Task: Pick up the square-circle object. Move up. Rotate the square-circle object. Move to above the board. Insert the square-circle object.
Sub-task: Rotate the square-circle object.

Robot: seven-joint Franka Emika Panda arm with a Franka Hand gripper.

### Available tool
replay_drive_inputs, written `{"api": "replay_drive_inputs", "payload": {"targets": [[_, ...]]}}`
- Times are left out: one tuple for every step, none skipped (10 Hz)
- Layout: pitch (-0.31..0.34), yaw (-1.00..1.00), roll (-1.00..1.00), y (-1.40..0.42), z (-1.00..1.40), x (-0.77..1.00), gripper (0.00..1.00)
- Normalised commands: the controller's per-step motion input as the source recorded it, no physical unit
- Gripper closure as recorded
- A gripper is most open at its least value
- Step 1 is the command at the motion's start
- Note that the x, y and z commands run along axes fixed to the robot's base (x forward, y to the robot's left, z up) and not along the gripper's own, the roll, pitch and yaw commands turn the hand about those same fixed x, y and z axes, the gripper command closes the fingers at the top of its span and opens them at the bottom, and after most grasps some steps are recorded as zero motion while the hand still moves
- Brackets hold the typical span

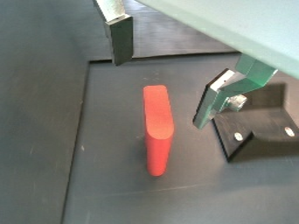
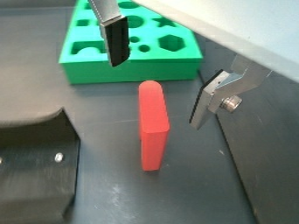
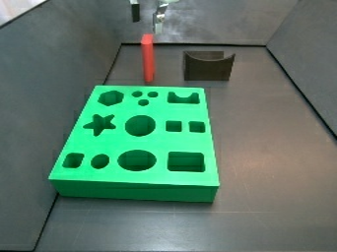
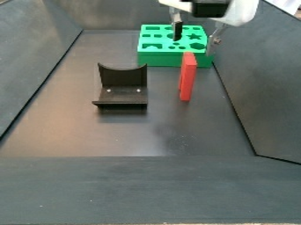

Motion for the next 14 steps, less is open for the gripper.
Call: {"api": "replay_drive_inputs", "payload": {"targets": [[0.001, -1.00, 0.00, 0.02, -0.03, 0.03, 0.00], [0.001, -1.00, 0.00, 0.02, -0.03, 0.03, 0.00], [0.001, -1.00, 0.00, 0.02, -0.03, 0.03, 0.00], [0.002, -1.00, 0.00, 0.02, -0.03, 0.03, 0.00], [0.002, -1.00, 0.00, 0.02, -0.03, 0.03, 0.00], [0.002, -1.00, 0.00, 0.02, -0.03, 0.03, 0.00], [0.003, -1.00, -0.01, 0.02, -0.03, 0.03, 0.00], [0.003, -0.80, -0.01, 0.02, -0.03, 0.03, 0.00], [0.003, -0.49, -0.01, 0.02, -0.03, 0.03, 0.00], [0.003, -0.37, -0.01, 0.02, -0.03, 0.03, 0.00], [0.003, -0.21, -0.01, 0.02, -0.03, 0.03, 0.00], [0.003, -0.12, -0.01, 0.00, -1.00, 0.00, 0.00], [-0.011, -0.08, 0.00, 0.00, -1.00, 0.01, 0.00], [-0.020, -0.07, 0.00, 0.00, -1.00, 0.01, 0.00]]}}
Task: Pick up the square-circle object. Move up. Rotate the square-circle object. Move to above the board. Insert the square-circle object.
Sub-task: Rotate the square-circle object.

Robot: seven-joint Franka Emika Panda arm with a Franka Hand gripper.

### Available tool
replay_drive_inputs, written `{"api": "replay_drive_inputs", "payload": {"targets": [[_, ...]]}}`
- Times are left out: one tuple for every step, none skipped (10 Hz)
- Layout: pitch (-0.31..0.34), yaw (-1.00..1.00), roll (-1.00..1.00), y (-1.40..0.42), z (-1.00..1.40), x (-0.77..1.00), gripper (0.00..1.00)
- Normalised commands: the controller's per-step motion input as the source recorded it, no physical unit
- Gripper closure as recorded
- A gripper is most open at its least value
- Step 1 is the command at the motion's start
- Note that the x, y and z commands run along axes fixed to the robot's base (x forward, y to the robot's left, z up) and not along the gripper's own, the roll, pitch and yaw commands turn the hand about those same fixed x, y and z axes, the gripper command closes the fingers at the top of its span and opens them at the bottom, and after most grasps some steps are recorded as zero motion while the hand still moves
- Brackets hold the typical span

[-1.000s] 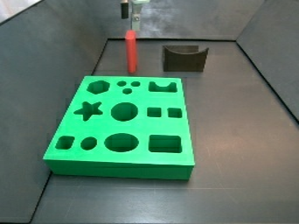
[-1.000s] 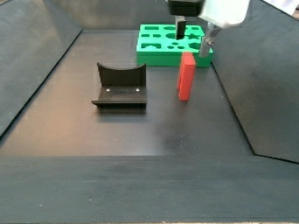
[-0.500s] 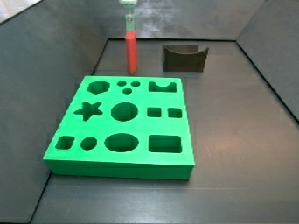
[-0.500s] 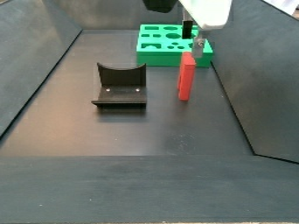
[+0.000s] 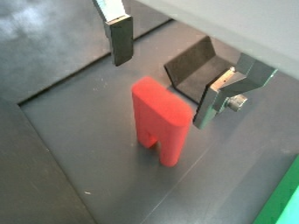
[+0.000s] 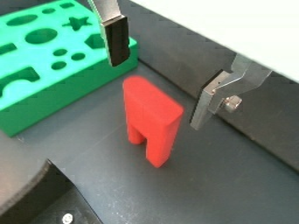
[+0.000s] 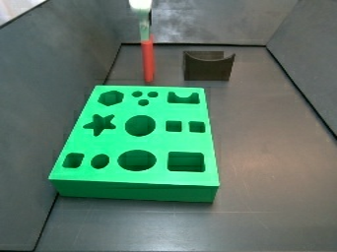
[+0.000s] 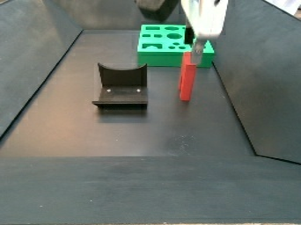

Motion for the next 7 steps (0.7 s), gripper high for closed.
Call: {"api": "replay_drive_inputs", "payload": {"targets": [[-0.029, -0.06, 0.00, 0.01, -1.00, 0.02, 0.00], [-0.035, -0.05, 0.00, 0.01, -0.85, 0.02, 0.00], [-0.038, -0.05, 0.00, 0.01, -0.64, 0.02, 0.00], [-0.038, -0.05, 0.00, 0.02, -0.53, 0.02, 0.00], [-0.032, -0.05, 0.00, 0.02, -0.28, 0.02, 0.00], [-0.032, -0.05, 0.00, 0.02, -0.18, 0.03, 0.00], [-0.015, -0.05, 0.00, 0.00, 0.00, 0.00, 1.00]]}}
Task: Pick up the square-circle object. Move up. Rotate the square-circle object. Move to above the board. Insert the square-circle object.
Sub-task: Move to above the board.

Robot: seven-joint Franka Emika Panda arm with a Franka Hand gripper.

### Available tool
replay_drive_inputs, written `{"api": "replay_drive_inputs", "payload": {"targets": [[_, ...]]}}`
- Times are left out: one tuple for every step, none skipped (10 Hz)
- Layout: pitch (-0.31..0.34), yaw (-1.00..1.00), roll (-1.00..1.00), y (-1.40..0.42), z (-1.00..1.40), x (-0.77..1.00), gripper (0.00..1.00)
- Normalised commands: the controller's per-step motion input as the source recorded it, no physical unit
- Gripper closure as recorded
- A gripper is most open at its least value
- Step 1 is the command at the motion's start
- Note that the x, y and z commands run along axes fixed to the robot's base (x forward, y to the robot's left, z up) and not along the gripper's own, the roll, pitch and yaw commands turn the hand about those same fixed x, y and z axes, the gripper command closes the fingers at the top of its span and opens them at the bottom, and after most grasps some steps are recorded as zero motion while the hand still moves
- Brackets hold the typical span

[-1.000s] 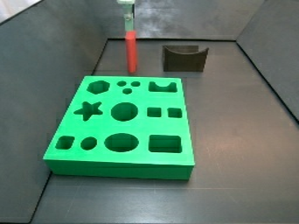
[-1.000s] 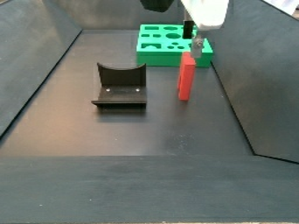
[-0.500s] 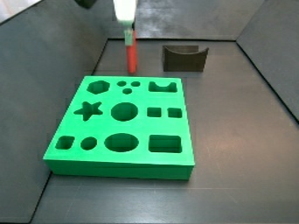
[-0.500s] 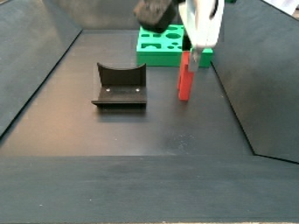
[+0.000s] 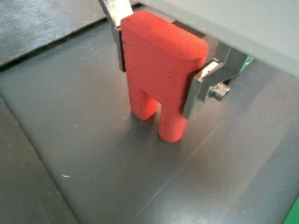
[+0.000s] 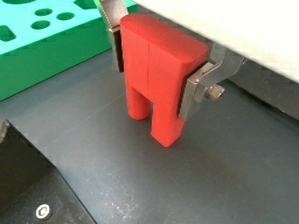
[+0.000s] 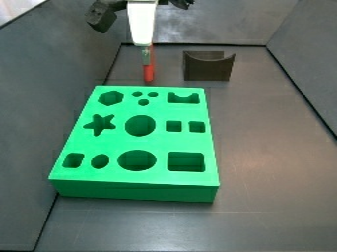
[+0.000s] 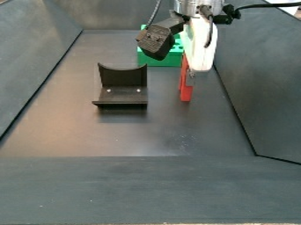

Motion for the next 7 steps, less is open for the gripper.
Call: {"api": "replay_drive_inputs", "payload": {"targets": [[0.017, -0.33, 0.45, 0.14, 1.00, -0.18, 1.00], [0.026, -0.31, 0.44, 0.14, 1.00, -0.18, 1.00], [0.031, -0.21, 0.39, 0.13, 1.00, -0.17, 1.00], [0.065, -0.10, 0.30, 0.12, 1.00, -0.16, 1.00], [0.074, -0.07, 0.26, 0.12, 1.00, -0.16, 1.00], [0.063, -0.03, 0.19, 0.11, 1.00, -0.15, 1.00], [0.047, -0.01, 0.16, 0.11, 1.00, -0.15, 1.00]]}}
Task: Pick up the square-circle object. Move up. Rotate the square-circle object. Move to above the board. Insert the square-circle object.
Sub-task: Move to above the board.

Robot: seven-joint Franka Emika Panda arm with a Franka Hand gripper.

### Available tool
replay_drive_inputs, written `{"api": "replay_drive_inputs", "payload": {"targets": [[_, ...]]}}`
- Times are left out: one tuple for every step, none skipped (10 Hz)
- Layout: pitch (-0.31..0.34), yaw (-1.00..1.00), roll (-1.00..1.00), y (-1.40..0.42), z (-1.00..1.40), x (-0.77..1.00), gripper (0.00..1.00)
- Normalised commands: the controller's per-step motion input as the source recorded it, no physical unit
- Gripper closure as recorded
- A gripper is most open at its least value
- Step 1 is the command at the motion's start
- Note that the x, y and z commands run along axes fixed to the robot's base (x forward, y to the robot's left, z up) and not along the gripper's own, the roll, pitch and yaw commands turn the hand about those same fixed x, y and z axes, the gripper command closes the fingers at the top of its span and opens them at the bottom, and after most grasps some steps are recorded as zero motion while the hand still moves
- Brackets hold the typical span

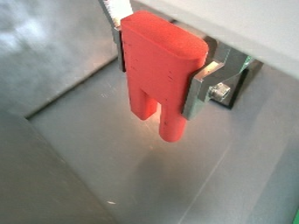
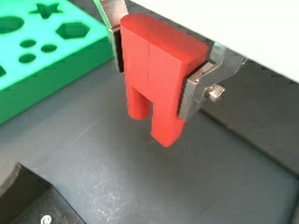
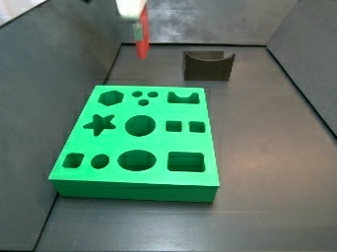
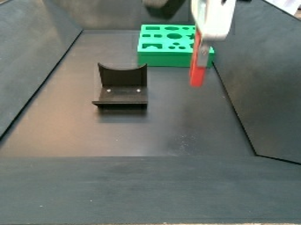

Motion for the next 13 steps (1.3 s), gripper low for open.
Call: {"api": "replay_drive_inputs", "payload": {"targets": [[0.025, 0.00, 0.13, 0.11, 1.00, -0.15, 1.00], [0.021, -0.01, 0.11, 0.11, 1.00, -0.15, 1.00], [0.019, -0.01, 0.09, 0.10, 1.00, -0.14, 1.00], [0.022, -0.02, 0.07, 0.10, 1.00, -0.14, 1.00], [0.022, -0.03, 0.05, 0.10, 1.00, -0.14, 1.00], [0.025, -0.03, 0.04, 0.10, 1.00, -0.14, 1.00], [0.033, -0.03, 0.02, 0.10, 1.00, -0.13, 1.00], [0.042, -0.03, 0.00, 0.10, 1.00, -0.12, 1.00], [0.061, -0.04, -0.01, 0.10, 1.00, -0.11, 1.00], [0.070, -0.04, -0.02, 0.10, 1.00, -0.10, 1.00], [0.082, -0.04, -0.04, 0.09, 1.00, -0.07, 1.00], [0.085, -0.04, -0.05, 0.09, 1.00, -0.07, 1.00], [0.088, -0.04, -0.06, 0.09, 1.00, -0.05, 1.00]]}}
